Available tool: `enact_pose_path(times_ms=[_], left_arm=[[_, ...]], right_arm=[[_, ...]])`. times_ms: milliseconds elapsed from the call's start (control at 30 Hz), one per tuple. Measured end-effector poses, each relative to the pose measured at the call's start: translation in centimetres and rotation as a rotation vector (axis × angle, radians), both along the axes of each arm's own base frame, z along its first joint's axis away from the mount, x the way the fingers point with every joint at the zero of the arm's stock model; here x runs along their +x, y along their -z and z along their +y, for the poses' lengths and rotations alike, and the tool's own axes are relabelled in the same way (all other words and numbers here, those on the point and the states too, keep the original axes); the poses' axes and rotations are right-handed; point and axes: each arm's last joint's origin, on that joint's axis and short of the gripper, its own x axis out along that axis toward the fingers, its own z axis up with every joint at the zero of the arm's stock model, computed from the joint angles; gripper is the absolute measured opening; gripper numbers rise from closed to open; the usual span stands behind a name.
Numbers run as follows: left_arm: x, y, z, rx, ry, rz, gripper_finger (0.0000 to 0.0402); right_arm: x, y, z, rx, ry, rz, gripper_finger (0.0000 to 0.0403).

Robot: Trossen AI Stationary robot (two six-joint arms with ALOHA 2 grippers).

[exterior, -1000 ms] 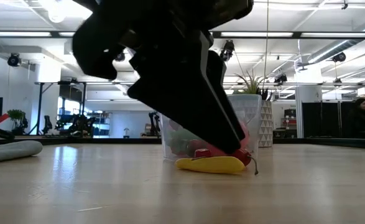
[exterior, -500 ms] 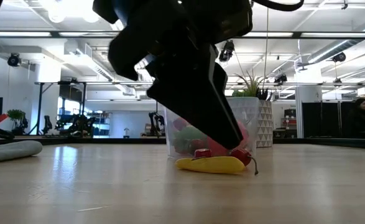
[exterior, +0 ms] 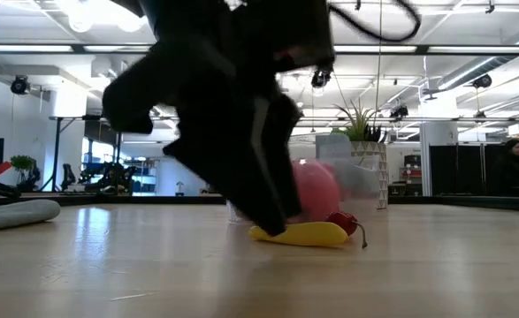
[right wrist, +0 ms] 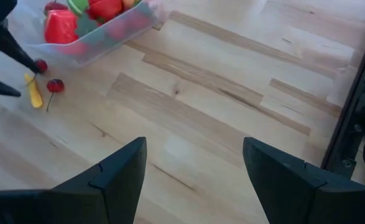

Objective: Pick and placing Produce into tupperware
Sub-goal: Put the yellow corn into the transparent bin

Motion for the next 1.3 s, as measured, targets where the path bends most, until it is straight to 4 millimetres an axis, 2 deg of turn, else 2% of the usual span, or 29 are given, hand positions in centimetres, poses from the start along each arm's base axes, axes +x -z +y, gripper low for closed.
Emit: enact_pose_path(times_ms=[300,500,833,1067,1300], left_arm=[[0.6,-1.3,0.0,0.093,-0.058,-0.073,0.0219],[0.9,-2.4,-0.7,0.079,-0.048,-0.112,0.0219],[-0.2,-1.5,-2.7,0.06,0.106,-0.063,0.0219],[-0.1,0.1,-2.4,0.044,0.116,0.002,0.0219],[0.4,0.1,-1.4,0.012,0.105,0.004,0.0219]], right_arm=[[0.0,0.1,0.0,-0.002,0.001,0.003,0.0258],[-0.1,0.2,-0.1,-0.006,0.002,0.01,0.0258],[-0.1,0.3,-0.1,-0.008,0.004,0.015,0.0258],[-0.1,0.4,-0.1,-0.006,0.01,0.013,0.0258],[-0.1,0.4,-0.1,-0.003,0.011,0.011,0.0258]])
